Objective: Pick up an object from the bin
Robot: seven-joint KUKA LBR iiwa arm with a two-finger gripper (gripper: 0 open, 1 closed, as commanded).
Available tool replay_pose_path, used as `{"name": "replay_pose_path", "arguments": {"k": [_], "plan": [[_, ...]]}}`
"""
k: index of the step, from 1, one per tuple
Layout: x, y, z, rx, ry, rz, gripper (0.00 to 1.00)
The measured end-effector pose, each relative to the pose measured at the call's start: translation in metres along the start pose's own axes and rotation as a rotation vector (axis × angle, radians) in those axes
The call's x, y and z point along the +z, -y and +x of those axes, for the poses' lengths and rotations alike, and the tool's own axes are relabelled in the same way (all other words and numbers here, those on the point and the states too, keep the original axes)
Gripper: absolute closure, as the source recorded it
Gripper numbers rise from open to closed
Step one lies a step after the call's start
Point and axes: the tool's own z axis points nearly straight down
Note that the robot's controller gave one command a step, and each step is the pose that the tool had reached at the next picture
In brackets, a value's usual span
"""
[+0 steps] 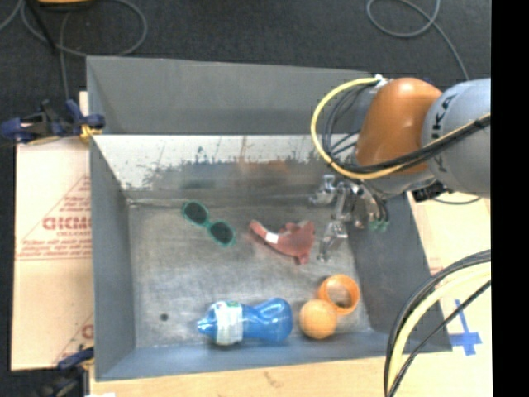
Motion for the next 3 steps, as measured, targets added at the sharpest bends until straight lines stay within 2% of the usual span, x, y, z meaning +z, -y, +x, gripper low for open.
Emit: {"name": "replay_pose_path", "arguments": {"k": [1, 2, 3], "plan": [[0.04, -0.006, 0.008, 0.021, -0.009, -0.002, 0.0], [-0.001, -0.018, 0.018, 0.014, -0.002, -0.001, 0.0], [0.036, -0.019, 0.014, -0.239, -0.005, 0.0, 0.0]]}}
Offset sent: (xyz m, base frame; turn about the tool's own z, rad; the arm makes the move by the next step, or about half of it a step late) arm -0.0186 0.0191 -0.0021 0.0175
